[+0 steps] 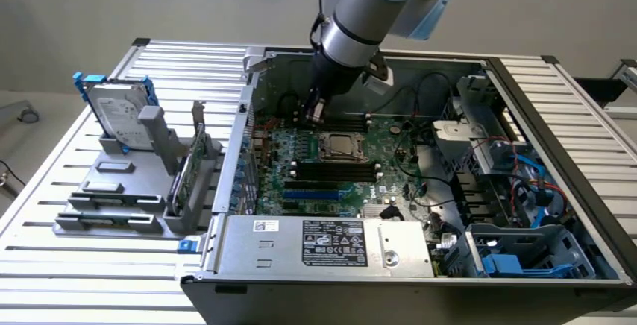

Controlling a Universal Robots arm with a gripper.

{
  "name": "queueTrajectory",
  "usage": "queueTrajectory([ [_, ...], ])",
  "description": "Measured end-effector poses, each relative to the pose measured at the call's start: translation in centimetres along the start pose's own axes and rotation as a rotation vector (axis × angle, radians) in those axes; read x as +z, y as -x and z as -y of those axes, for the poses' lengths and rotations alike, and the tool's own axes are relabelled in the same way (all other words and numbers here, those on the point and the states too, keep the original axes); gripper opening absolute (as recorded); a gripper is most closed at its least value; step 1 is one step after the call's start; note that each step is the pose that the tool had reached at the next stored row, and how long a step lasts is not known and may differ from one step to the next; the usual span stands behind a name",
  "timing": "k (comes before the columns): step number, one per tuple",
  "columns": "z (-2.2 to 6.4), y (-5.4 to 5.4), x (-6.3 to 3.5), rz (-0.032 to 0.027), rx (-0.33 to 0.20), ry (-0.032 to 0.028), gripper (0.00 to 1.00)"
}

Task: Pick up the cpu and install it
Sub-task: 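Install the first cpu locking lever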

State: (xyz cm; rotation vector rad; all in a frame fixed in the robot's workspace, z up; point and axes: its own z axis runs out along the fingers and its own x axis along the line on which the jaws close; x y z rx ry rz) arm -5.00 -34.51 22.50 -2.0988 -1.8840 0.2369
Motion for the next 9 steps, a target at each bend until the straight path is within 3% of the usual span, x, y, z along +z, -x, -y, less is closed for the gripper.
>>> queueTrajectory([
  [9,0.70,-0.01,-0.56,-0.0223,0.061,0.0054,0.11],
])
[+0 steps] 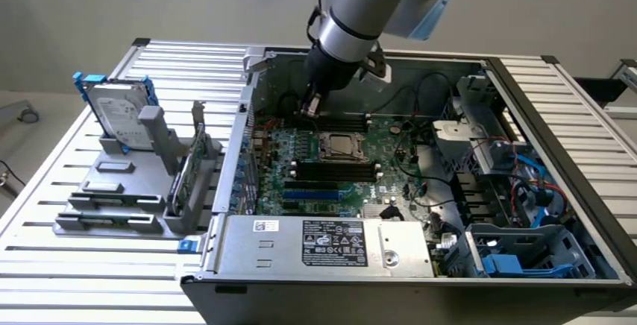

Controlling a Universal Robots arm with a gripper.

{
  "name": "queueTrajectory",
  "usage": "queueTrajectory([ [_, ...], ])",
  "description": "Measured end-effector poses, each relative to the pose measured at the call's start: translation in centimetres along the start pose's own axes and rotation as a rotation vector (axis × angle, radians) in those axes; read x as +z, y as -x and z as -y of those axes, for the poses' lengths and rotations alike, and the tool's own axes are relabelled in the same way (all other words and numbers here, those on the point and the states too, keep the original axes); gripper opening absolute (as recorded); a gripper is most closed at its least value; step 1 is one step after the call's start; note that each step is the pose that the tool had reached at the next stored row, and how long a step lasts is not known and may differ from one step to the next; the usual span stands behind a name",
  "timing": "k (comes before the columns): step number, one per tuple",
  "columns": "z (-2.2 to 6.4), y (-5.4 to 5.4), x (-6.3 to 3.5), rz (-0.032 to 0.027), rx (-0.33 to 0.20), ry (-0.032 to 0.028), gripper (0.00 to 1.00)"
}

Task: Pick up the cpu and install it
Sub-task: 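Install the first cpu locking lever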

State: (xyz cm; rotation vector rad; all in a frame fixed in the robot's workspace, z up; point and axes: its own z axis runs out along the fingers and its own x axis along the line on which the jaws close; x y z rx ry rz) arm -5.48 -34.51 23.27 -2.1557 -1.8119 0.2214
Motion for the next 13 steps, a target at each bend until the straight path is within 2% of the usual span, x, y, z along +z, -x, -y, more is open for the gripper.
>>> queueTrajectory([
  [8,1.38,0.2,0.02,-0.0162,0.029,0.0022,0.11],
  [13,1.77,0.3,0.15,-0.0274,0.056,0.0085,0.11],
])
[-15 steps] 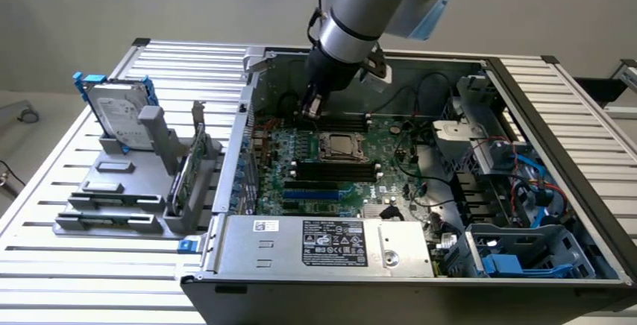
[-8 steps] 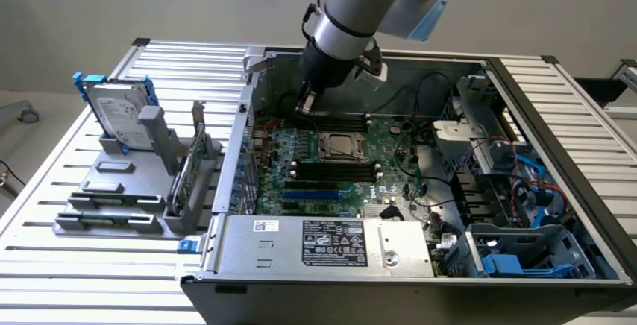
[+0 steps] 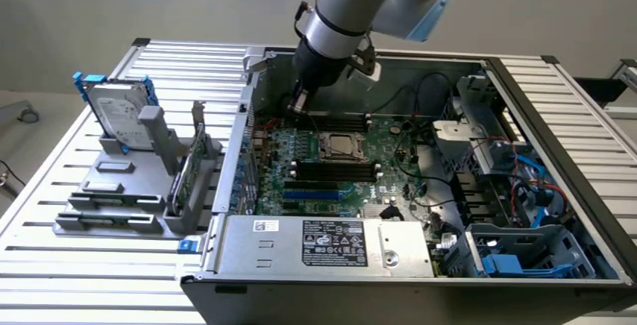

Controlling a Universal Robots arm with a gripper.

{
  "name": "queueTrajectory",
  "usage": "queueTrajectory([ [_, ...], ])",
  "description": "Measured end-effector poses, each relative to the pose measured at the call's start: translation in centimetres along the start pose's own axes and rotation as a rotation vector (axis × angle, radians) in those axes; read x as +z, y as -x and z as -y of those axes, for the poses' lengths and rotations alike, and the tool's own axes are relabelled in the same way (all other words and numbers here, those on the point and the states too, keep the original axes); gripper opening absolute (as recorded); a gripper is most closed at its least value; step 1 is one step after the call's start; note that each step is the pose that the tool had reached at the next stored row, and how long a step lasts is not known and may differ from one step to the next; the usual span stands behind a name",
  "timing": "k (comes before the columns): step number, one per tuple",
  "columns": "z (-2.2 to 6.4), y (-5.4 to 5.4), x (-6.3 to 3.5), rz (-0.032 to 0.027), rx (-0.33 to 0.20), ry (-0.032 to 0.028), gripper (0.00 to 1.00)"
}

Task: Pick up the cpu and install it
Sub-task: 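Install the first cpu locking lever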

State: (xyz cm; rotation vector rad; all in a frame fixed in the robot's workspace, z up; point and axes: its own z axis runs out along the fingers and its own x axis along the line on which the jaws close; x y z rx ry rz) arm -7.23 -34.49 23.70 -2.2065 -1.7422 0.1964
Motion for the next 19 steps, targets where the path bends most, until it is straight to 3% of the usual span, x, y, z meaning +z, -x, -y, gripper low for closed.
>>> queueTrajectory([
  [3,0.11,0.02,0.03,-0.0108,0.018,0.0044,0.11],
  [5,0.15,0.03,0.05,-0.0218,0.026,0.0070,0.11],
  [8,0.19,0.04,0.07,-0.0436,0.040,0.0070,0.11],
  [13,0.19,0.07,0.26,-0.0904,0.065,0.0027,0.11],
  [15,0.15,0.08,0.37,-0.1037,0.079,0.0045,0.11],
  [19,0.09,0.10,0.58,-0.1239,0.110,0.0123,0.11],
])
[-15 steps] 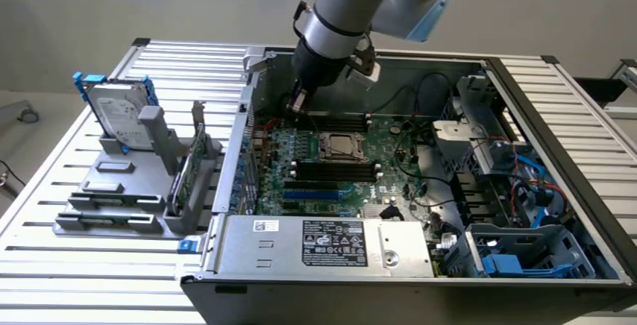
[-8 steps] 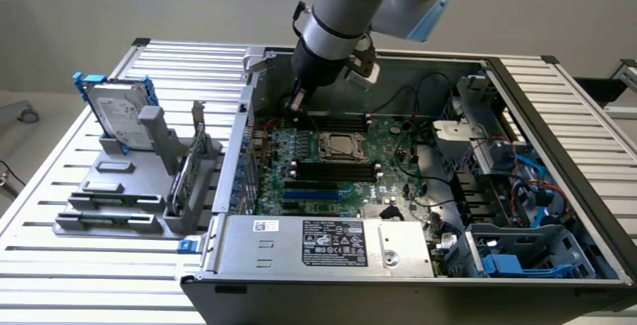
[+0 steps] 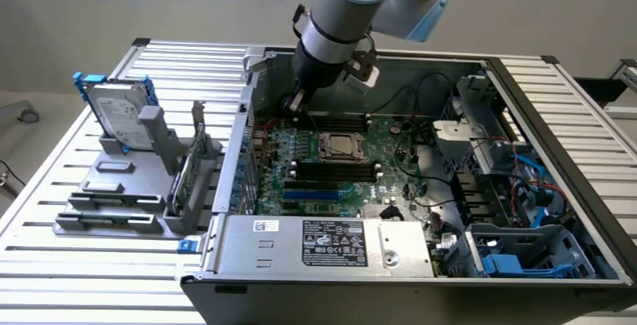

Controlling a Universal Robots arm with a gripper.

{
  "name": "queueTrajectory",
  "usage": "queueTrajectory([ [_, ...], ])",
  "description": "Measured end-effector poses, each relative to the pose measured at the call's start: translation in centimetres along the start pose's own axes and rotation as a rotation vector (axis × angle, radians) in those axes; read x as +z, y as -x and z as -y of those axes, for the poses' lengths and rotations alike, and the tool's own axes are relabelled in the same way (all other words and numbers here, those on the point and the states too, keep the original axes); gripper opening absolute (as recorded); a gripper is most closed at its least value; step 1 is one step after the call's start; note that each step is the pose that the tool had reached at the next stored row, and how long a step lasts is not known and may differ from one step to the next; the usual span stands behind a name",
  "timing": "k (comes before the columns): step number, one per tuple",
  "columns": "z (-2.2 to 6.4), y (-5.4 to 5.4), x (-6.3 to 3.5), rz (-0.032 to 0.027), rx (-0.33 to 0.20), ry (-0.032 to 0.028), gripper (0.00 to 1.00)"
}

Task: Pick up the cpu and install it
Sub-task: 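Install the first cpu locking lever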

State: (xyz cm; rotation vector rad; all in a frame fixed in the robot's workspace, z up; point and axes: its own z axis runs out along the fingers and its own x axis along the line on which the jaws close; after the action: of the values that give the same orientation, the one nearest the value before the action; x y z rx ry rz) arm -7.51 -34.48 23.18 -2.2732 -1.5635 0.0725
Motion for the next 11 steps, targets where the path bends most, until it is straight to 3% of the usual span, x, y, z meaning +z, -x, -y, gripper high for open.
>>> queueTrajectory([
  [3,-0.01,0.01,0.09,-0.0156,0.016,0.0086,0.11],
  [6,-0.01,-0.02,0.11,-0.0290,0.029,0.0239,0.11],
  [9,0.02,-0.08,0.13,-0.0426,0.042,0.0465,0.11],
  [11,0.04,-0.15,0.15,-0.0534,0.047,0.0679,0.11],
])
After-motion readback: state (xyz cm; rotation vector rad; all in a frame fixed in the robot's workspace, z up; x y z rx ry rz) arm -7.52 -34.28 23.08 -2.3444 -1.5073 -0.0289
